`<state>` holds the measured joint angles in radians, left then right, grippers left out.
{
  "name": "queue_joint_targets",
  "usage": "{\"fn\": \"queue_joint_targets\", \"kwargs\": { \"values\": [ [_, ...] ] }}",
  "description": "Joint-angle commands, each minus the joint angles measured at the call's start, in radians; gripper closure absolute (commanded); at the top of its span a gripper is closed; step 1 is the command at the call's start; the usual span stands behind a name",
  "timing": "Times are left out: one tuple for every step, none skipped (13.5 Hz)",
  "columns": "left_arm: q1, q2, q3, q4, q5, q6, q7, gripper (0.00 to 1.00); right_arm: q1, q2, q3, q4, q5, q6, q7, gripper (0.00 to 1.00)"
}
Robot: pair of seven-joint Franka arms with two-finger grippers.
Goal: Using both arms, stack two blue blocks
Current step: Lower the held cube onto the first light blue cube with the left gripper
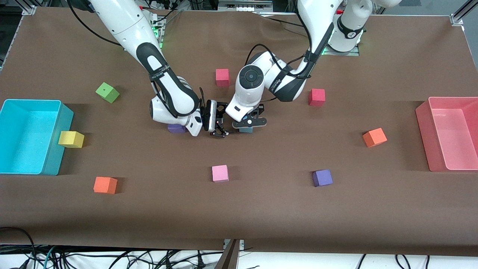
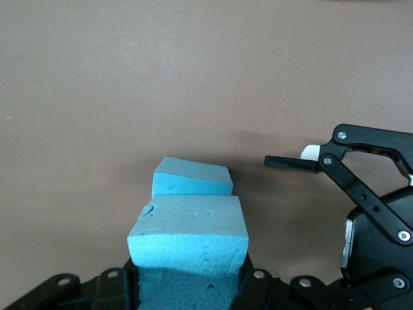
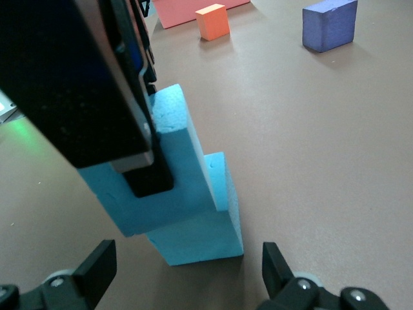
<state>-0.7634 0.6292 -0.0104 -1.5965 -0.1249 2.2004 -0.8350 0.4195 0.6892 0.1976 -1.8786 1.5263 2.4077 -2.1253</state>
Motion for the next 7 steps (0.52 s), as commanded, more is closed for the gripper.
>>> {"fn": "queue_joint_targets", "kwargs": {
  "values": [
    [-0.016,0.014,0.027,0.026,-0.001,-0.002,-0.007,0.53,-0.022,0.003,0.019,-0.005,0.025,-0.010,-0.036,0.00],
    [-0.016,0.012,0.029,0.026,-0.001,-0.002,-0.007,0.37,-0.021,0.003,0.019,-0.005,0.023,-0.010,-0.036,0.00],
    [-0.016,0.012,0.030,0.026,-0.001,-0.002,-0.007,0.35,-0.021,0.003,0.019,-0.008,0.025,-0.010,-0.036,0.00],
    [-0.016,0.012,0.030,0.026,-0.001,-0.002,-0.009,0.34,-0.021,0.003,0.019,-0.011,0.025,-0.012,-0.038,0.00],
    [-0.016,0.012,0.030,0.026,-0.001,-0.002,-0.010,0.29,-0.021,0.003,0.019,-0.011,0.023,-0.012,-0.041,0.00],
    [-0.016,0.012,0.030,0.026,-0.001,-0.002,-0.010,0.20,-0.021,0.003,0.019,-0.011,0.025,-0.010,-0.041,0.00],
    [-0.016,0.012,0.030,0.026,-0.001,-0.002,-0.009,0.00,-0.022,0.003,0.019,-0.011,0.025,-0.012,-0.041,0.00]
  ]
}}
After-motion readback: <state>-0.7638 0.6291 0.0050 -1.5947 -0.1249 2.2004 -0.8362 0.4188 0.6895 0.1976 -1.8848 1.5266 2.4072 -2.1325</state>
